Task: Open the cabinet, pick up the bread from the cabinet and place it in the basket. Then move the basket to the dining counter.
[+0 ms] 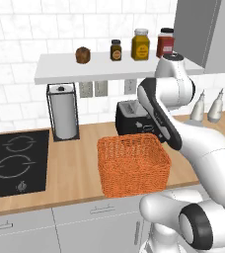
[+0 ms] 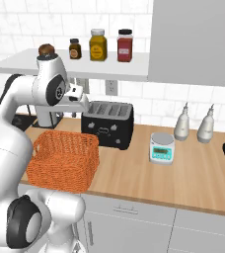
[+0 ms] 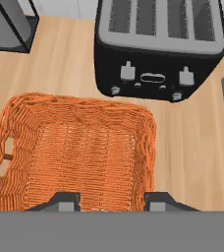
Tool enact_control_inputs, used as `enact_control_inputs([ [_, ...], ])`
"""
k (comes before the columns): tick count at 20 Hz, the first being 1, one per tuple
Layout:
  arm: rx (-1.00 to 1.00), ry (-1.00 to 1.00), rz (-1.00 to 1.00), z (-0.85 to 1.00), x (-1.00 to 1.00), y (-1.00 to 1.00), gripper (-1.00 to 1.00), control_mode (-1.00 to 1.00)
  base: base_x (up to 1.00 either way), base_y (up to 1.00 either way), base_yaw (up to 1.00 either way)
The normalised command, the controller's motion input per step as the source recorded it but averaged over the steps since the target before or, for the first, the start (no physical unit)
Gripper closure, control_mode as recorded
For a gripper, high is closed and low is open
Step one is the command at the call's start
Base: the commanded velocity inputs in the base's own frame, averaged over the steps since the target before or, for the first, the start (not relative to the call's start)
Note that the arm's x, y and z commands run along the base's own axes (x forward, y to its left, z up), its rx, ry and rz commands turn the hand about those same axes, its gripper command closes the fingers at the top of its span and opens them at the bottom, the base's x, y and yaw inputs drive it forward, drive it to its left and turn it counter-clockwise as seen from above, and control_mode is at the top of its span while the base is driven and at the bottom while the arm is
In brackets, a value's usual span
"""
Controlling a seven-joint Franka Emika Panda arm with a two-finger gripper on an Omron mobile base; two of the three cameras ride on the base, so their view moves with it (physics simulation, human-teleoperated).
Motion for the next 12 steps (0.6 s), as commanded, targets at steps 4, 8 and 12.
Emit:
enact_control_inputs([
  [4, 0.0, 0.0, 0.0, 0.0, -0.15, 0.0, -1.0, -1.0, 0.0, 0.0, 0.0],
  [8, 0.0, -0.09, 0.0, 0.0, -0.36, 0.14, -1.0, -1.0, 0.0, 0.0, 0.0],
  [12, 0.0, -0.18, 0.0, 0.36, -0.38, 0.26, -1.0, -1.0, 0.0, 0.0, 0.0],
])
